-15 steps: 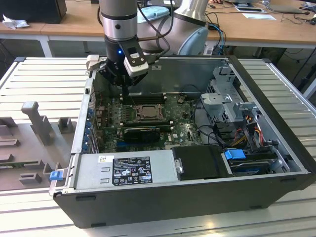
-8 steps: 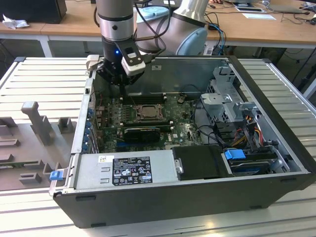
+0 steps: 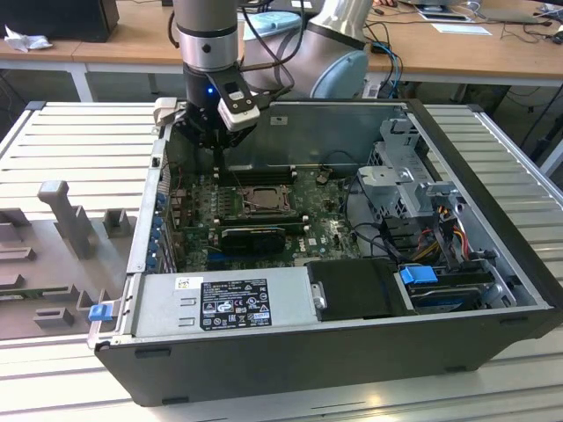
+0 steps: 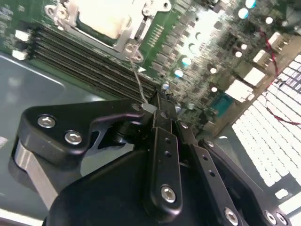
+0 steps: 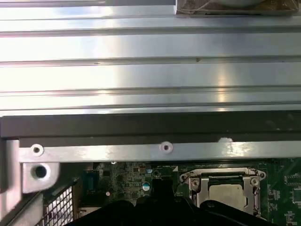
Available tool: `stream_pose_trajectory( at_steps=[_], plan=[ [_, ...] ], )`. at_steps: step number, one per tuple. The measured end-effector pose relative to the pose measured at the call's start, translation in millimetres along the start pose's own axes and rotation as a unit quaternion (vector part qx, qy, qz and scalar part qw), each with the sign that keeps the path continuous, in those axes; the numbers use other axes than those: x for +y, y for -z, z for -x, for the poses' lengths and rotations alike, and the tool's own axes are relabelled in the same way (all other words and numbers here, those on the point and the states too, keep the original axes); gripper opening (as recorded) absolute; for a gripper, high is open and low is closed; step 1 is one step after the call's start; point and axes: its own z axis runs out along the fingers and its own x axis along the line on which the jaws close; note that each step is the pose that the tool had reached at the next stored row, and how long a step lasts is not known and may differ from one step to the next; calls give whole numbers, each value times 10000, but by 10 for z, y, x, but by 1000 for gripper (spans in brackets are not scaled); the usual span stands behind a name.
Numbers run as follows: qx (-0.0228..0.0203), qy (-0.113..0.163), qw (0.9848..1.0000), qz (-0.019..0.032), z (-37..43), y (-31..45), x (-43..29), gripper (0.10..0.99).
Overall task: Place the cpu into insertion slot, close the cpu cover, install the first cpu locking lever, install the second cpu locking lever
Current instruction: 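Install the first cpu locking lever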
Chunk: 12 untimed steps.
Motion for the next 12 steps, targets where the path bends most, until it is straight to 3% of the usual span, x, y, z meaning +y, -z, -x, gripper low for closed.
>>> stream_pose_trajectory(
  at_steps=[3,4,5,6,9,12],
  plan=[
    [0,1,10000,0,444,-37,16,106],
    [1,1,10000,48,529,-47,17,106],
    [4,-1,9999,127,541,-55,16,106],
    [4,-2,9999,155,543,-65,12,106],
    [5,0,9999,169,550,-150,9,106],
    [6,30,9999,169,611,-221,9,106]
  ],
)
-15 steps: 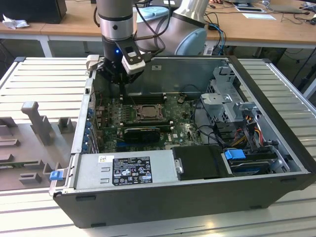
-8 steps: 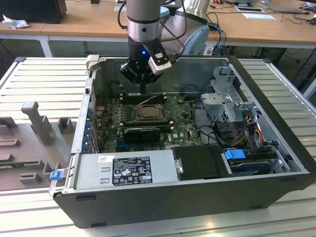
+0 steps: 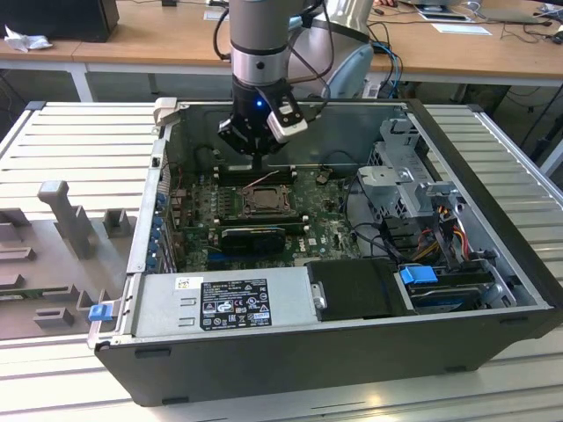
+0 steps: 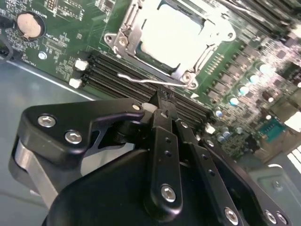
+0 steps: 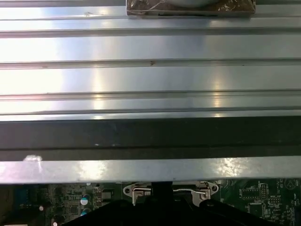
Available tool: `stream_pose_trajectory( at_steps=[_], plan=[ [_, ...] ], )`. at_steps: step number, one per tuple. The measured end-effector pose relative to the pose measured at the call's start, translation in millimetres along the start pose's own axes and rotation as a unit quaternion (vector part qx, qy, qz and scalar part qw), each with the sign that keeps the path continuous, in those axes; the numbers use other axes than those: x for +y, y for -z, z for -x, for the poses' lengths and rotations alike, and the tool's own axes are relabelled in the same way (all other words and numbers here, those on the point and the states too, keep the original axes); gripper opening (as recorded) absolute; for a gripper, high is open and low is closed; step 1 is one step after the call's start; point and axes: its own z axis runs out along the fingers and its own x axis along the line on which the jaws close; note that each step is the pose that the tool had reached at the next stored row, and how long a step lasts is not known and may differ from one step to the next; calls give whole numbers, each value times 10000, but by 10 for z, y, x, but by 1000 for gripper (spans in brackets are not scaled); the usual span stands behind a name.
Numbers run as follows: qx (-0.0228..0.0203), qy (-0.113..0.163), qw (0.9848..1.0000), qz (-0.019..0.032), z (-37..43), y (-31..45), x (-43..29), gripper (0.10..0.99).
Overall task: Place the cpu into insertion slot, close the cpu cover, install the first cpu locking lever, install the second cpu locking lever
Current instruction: 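Install the first cpu locking lever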
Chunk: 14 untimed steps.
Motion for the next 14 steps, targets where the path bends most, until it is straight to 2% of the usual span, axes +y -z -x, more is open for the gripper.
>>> stream_pose_trajectory(
  at_steps=[4,11,14],
  plan=[
    [2,40,10000,0,80,-68,6,106],
    [15,287,9996,3,183,-123,15,106],
    [19,360,9994,4,213,-192,24,106]
  ],
)
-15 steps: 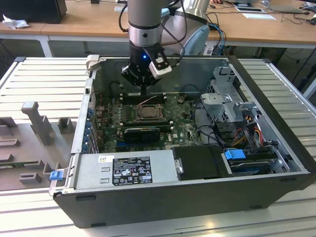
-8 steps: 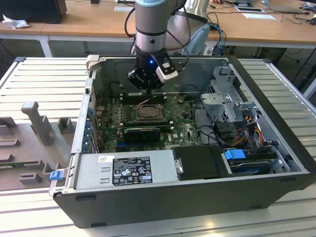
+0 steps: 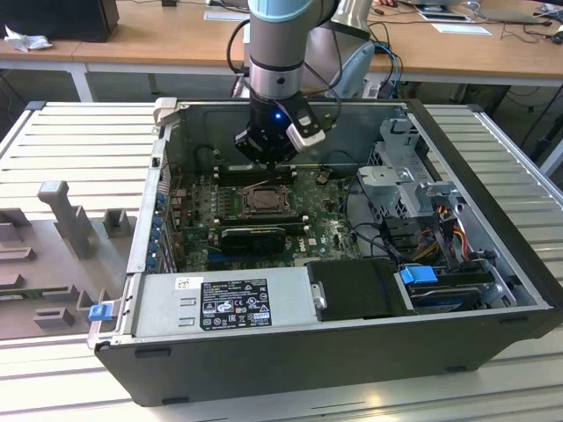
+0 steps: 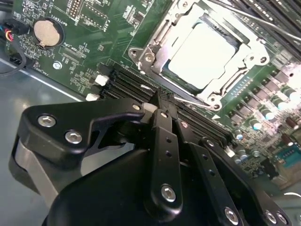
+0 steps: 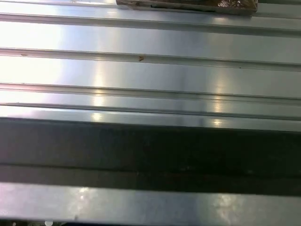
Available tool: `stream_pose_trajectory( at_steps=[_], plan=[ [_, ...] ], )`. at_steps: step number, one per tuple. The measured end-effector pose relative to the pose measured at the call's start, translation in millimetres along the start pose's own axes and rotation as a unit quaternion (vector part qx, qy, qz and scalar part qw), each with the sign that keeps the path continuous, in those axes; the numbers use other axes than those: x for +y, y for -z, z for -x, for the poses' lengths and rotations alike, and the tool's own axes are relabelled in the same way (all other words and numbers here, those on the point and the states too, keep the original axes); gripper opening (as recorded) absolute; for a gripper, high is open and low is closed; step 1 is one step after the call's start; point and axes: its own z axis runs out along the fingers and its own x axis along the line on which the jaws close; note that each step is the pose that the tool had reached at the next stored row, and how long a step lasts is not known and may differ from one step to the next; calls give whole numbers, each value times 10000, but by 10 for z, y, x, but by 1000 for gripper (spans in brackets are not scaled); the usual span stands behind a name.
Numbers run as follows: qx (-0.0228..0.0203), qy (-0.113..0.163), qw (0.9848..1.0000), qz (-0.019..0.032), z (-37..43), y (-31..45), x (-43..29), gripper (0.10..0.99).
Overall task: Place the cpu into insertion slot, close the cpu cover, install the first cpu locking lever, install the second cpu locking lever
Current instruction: 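Install the first cpu locking lever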
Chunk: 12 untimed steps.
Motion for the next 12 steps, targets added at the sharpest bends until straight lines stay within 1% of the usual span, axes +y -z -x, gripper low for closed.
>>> stream_pose_trajectory(
  at_steps=[2,6,12],
  plan=[
    [3,56,10000,2,17,-29,8,106],
    [7,115,9999,3,26,-68,10,106],
    [7,128,9999,4,46,-92,7,106]
  ],
)
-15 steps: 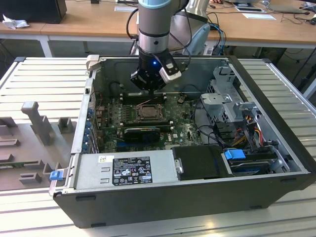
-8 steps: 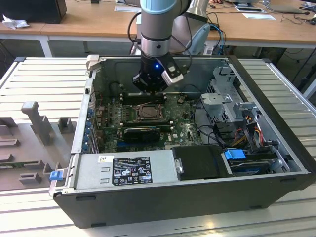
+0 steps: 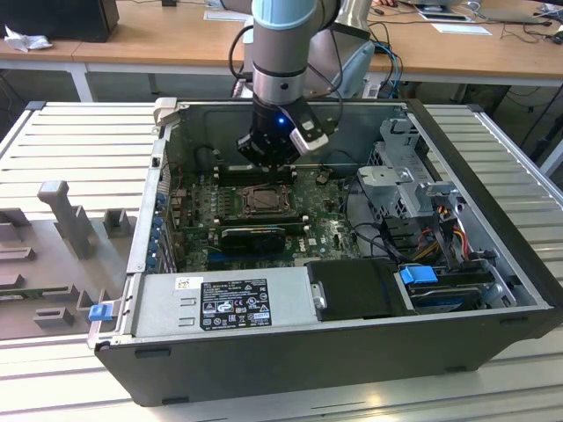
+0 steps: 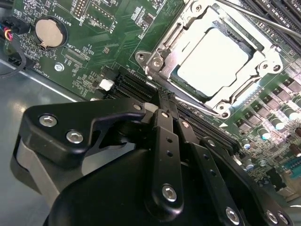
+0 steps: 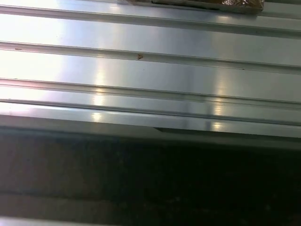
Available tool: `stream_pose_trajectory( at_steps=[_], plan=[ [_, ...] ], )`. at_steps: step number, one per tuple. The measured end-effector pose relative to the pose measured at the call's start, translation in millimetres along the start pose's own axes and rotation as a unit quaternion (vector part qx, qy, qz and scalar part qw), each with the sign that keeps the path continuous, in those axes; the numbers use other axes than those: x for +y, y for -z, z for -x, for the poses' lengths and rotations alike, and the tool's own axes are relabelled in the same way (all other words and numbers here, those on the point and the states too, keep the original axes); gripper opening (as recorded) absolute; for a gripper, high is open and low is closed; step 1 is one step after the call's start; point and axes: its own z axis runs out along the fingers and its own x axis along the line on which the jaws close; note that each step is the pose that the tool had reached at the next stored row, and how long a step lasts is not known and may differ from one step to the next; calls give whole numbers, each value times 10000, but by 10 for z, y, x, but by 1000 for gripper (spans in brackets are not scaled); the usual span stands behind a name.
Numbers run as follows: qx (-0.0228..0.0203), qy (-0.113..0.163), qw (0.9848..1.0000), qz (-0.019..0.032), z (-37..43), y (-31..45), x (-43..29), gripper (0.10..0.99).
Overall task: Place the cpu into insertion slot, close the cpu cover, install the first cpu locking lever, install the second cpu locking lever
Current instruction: 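Install the first cpu locking lever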
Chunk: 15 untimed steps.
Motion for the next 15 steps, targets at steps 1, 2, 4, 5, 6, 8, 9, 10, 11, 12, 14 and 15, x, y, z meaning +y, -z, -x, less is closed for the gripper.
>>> stream_pose_trajectory(
  at_steps=[1,2,4,5,6,8,9,10,11,12,14,15],
  plan=[
    [0,-1,10000,0,2,-5,-1,106],
    [0,-1,10000,0,7,-19,-2,106],
    [1,-1,10000,-7,10,-30,-3,106],
    [1,-1,10000,-12,10,-32,-3,106],
    [2,1,10000,-22,11,-35,-3,106],
    [4,0,10000,-42,10,-40,-4,106],
    [4,0,10000,-46,10,-41,-4,106],
    [5,0,10000,-52,10,-43,-4,106],
    [5,0,10000,-54,10,-44,-5,106],
    [5,-1,10000,-58,9,-49,-8,106],
    [5,0,10000,-60,10,-54,-12,106],
    [2,0,10000,-54,10,-63,-16,106]
  ],
)
